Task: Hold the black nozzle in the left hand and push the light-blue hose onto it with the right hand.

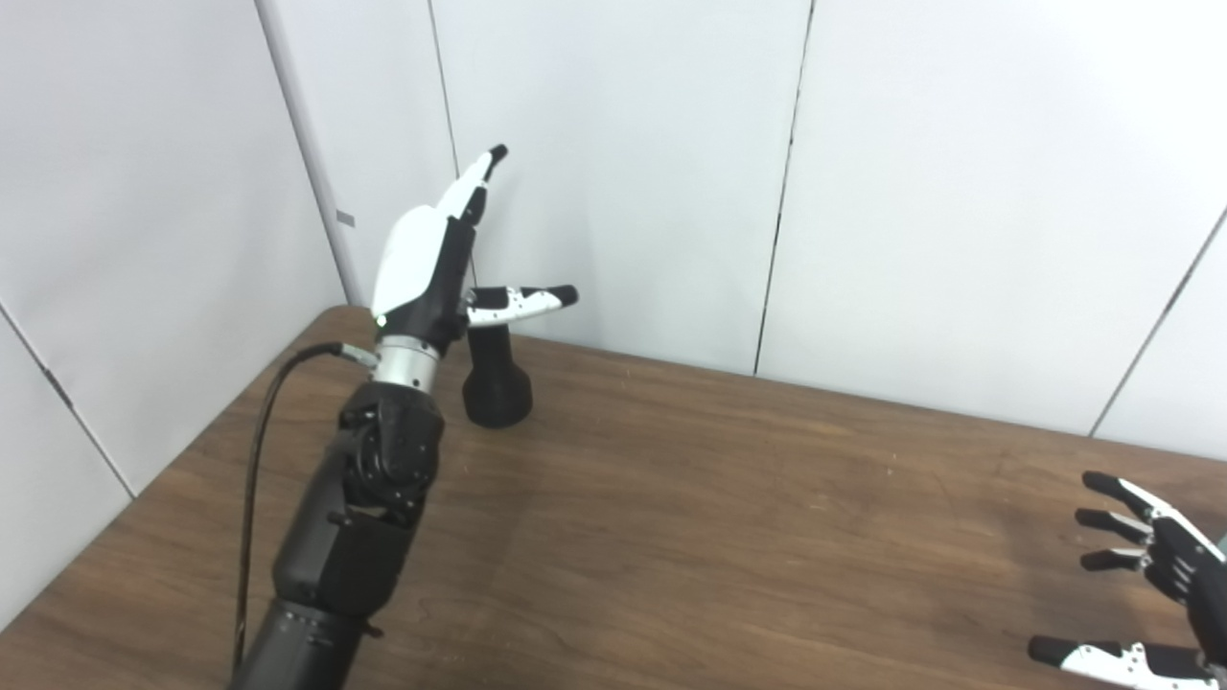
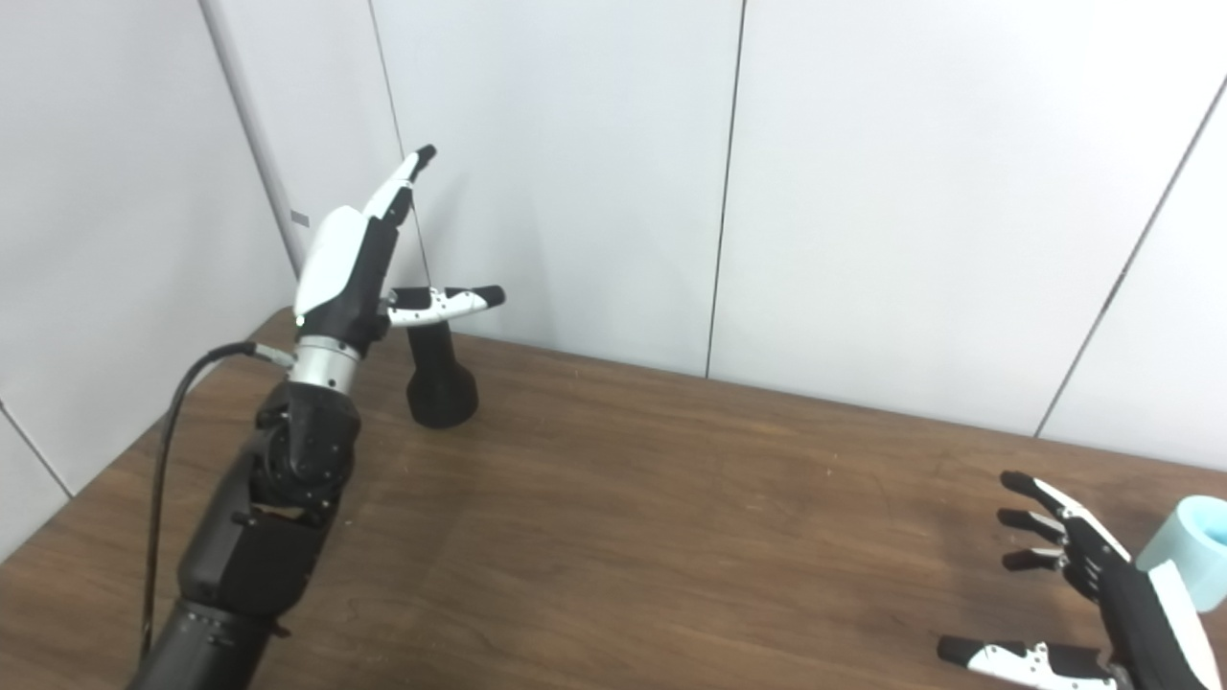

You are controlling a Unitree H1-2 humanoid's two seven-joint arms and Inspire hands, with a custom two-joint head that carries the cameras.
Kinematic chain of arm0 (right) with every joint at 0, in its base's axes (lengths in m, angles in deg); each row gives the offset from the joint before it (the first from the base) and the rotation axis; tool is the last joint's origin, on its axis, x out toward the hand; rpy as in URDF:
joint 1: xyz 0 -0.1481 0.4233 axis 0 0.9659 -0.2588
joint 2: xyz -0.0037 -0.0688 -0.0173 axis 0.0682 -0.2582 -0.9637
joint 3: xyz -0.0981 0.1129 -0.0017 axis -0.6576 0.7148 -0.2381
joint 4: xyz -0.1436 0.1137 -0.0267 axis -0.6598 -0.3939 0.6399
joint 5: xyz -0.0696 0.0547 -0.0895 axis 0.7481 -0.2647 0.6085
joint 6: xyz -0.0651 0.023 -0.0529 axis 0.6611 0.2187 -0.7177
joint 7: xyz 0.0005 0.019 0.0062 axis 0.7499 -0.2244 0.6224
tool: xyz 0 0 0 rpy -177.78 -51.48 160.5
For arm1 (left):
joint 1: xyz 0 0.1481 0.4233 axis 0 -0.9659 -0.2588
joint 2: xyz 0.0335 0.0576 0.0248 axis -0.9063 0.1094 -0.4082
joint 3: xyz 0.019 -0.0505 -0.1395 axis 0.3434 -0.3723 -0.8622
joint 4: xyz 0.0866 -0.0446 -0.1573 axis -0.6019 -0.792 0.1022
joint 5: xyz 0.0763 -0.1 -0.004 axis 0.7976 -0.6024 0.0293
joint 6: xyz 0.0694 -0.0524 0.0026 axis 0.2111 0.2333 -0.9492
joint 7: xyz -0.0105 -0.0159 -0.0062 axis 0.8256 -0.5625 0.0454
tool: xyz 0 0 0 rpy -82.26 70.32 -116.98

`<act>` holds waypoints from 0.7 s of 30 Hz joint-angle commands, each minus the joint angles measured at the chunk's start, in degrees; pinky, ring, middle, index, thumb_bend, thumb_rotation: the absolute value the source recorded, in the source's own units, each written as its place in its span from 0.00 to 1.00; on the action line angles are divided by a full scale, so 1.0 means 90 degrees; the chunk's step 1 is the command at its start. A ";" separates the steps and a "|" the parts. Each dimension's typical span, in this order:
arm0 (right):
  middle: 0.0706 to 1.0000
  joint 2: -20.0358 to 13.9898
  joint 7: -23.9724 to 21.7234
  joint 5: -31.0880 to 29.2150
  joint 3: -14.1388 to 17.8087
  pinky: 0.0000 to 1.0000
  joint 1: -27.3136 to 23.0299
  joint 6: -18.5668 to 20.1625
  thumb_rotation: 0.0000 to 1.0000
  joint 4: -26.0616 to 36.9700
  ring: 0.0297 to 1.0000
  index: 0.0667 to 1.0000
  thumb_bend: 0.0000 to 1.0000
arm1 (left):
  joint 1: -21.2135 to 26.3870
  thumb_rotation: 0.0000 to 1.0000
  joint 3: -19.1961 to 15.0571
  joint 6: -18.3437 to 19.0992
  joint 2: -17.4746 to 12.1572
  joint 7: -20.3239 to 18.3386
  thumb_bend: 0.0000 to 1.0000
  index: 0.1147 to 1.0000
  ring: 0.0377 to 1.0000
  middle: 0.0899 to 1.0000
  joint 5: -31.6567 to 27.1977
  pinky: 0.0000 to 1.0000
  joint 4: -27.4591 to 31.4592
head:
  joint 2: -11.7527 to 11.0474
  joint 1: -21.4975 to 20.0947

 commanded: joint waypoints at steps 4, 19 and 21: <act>0.88 -0.0066 0.0086 -0.0130 0.0073 0.61 -0.0279 -0.0292 0.08 -0.0021 0.78 0.81 0.88 | 0.0268 0.30 -0.0270 0.0114 0.0149 0.0280 0.96 0.97 1.00 0.98 -0.0548 0.92 -0.0240 | -0.0051 -0.0044; 0.86 -0.0045 0.0150 -0.0188 0.0143 0.59 -0.0312 -0.0501 0.12 -0.0198 0.75 0.82 0.89 | 0.0123 0.33 0.0204 0.1322 0.0026 -0.0085 1.00 1.00 1.00 1.00 -0.0305 1.00 -0.0545 | -0.0164 -0.0084; 0.86 -0.0044 0.0173 -0.0166 0.0145 0.59 -0.0309 -0.0543 0.13 -0.0214 0.75 0.83 0.89 | 0.0118 0.33 0.0230 0.1425 0.0007 -0.0162 1.00 1.00 1.00 1.00 -0.0303 1.00 -0.0548 | -0.0158 -0.0098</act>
